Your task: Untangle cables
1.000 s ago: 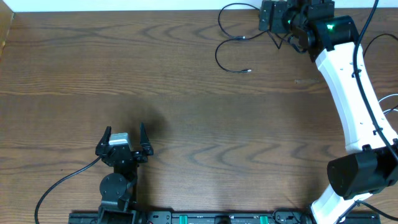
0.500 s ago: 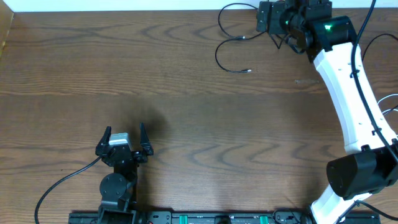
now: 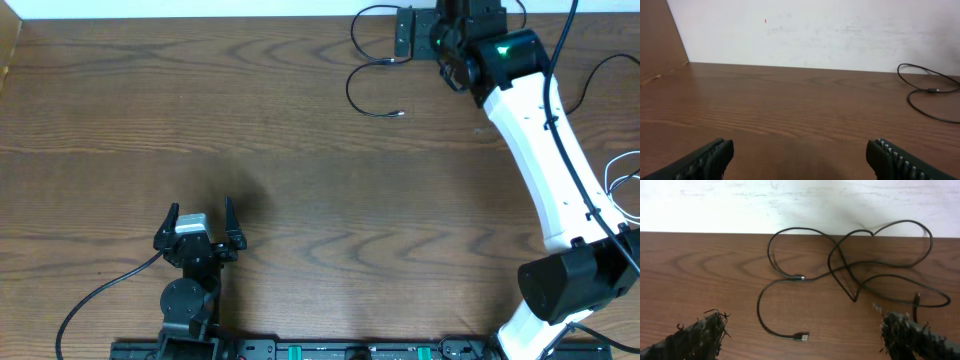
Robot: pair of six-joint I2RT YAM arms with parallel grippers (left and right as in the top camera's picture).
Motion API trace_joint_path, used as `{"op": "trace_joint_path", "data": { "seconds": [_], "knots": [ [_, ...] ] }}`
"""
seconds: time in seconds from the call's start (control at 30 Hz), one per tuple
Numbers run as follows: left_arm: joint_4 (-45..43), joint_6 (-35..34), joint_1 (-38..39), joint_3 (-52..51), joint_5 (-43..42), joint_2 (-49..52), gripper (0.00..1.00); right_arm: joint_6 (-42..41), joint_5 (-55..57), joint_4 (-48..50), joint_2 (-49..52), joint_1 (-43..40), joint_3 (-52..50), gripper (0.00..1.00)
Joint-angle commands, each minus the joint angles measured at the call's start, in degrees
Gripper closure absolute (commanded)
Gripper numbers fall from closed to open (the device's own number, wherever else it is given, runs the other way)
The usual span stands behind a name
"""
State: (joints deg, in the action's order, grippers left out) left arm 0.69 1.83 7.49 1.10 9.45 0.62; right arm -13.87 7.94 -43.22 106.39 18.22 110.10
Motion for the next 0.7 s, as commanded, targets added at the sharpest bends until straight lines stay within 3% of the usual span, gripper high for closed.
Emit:
{"op": "trace_joint_path", "data": {
  "seconds": [0.0,0.3,0.67],
  "knots": [
    [2.5,1.0,-0.3,-0.8,2.2,-0.4,0.11,-3.8,3.1,0.2,0.6,1.2,-0.1,0.01],
    [2.5,1.0,-0.3,-0.8,2.2,-0.4,0.11,-9.7,3.1,6.1,-1.3,2.4,-8.5,0.01],
    [2.5,1.0,-0.3,-0.8,2.2,-0.4,0.10,-17.9,3.1,26.1,-14.7,3.4,-46.9,0.01]
  ]
}}
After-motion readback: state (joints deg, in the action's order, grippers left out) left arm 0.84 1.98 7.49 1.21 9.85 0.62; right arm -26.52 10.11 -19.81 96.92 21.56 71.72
